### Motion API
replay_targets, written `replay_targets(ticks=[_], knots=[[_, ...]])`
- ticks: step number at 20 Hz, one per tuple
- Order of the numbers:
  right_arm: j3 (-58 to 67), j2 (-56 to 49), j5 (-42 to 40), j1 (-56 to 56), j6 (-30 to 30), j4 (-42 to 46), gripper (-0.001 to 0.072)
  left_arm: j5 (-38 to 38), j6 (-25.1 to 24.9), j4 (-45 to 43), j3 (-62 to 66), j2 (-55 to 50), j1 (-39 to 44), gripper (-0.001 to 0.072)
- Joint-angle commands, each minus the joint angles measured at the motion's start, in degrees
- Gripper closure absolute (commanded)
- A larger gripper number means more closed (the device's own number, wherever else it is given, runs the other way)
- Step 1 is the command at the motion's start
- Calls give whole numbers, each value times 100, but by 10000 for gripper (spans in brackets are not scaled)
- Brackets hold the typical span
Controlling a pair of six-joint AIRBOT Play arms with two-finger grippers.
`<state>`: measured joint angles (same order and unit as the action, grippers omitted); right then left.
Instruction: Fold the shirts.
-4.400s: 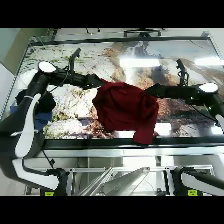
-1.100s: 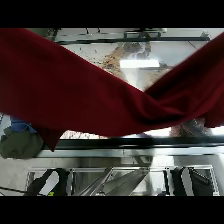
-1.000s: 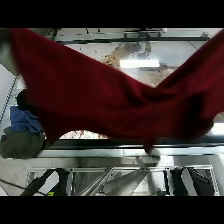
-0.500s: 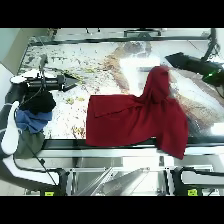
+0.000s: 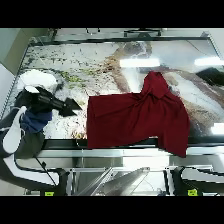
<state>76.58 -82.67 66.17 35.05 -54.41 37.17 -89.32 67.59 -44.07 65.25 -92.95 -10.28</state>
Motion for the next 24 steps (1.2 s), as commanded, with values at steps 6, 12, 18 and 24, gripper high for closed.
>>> replay_targets(ticks=[6, 12, 18, 24], knots=[[-162, 87, 323, 1023, -490, 1176, 326, 1615, 804, -826, -2750, 1342, 942, 151], [-162, 15, 326, 1023, -476, 1224, 326, 2726, 531, -42, -3106, 1338, 1965, 148], [-238, -603, 1097, 1016, -387, 1646, 305, 2634, 487, 72, -3091, 1340, 2024, 686], [-1019, -1182, 1353, 966, -118, 1690, 193, 2573, 389, 15, -2487, 1340, 1641, 686]])
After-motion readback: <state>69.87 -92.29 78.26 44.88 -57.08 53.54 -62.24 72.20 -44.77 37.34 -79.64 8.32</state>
